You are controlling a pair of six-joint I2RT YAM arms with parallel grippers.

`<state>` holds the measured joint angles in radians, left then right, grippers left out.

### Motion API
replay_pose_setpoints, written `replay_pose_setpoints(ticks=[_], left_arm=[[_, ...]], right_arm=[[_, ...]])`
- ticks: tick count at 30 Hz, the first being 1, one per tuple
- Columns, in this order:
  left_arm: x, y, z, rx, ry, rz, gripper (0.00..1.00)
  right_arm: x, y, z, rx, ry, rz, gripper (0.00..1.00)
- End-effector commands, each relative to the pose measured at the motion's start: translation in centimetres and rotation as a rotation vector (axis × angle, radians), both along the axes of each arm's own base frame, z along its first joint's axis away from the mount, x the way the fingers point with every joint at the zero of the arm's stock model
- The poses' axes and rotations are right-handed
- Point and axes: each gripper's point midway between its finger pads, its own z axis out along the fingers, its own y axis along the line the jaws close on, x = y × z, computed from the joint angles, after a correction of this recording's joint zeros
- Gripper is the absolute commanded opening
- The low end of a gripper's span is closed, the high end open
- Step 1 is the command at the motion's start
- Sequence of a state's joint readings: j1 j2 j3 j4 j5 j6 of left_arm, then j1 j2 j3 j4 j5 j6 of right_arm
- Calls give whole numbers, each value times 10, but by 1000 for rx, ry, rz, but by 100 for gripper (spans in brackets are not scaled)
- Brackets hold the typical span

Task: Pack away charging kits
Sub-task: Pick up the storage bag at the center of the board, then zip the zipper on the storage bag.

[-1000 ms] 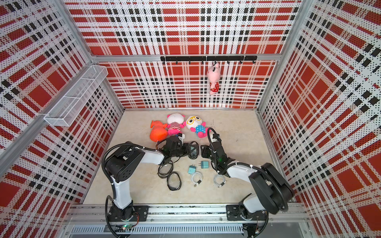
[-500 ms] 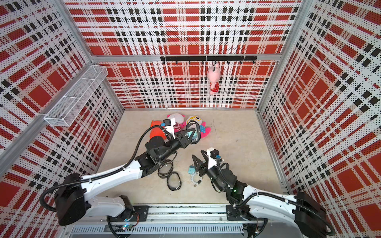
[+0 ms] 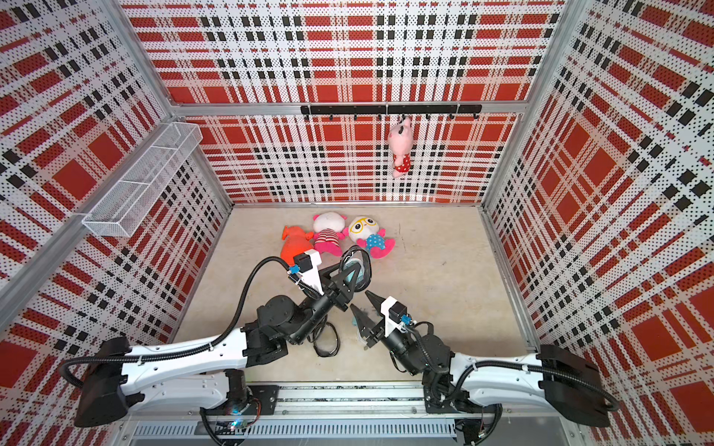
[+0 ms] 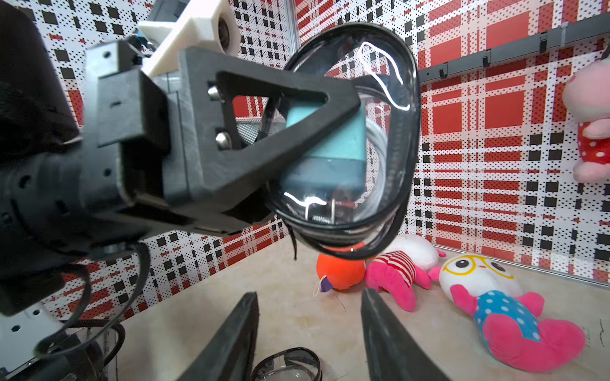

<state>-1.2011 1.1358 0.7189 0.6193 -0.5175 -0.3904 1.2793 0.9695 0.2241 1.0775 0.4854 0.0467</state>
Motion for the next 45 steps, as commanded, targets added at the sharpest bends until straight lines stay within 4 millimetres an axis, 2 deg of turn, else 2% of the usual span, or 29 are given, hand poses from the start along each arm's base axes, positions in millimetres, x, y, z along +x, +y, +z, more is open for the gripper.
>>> replay_pose_setpoints(ticks=[1,5,9,13,23,29,35,39,43,45], left_arm=[[-2,16,24,-63,-60,52,0],[-3,16,22,-63,-59,49,0],[-4,18,20,-67,-60,50,0],[-5,19,21,-77,-61,48,0],[-5,20,23,-96,-59,49,0],[-2,25,20,-109,-50,77,0],[0,32,20,-129,-45,104,0],[2,39,21,-141,-40,133,0],[3,48,22,-162,-37,147,0],[1,49,24,-167,-44,135,0]], right_arm=[[5,-3,26,67,-31,-51,54],[6,1,29,81,-25,-45,53],[8,8,31,75,-15,-41,45],[5,17,33,69,-17,-6,42],[7,29,34,64,-8,9,41],[7,36,34,54,2,24,26],[7,39,34,52,8,32,22],[4,42,32,43,6,56,23],[1,40,24,43,5,72,36],[1,39,20,42,6,73,37]])
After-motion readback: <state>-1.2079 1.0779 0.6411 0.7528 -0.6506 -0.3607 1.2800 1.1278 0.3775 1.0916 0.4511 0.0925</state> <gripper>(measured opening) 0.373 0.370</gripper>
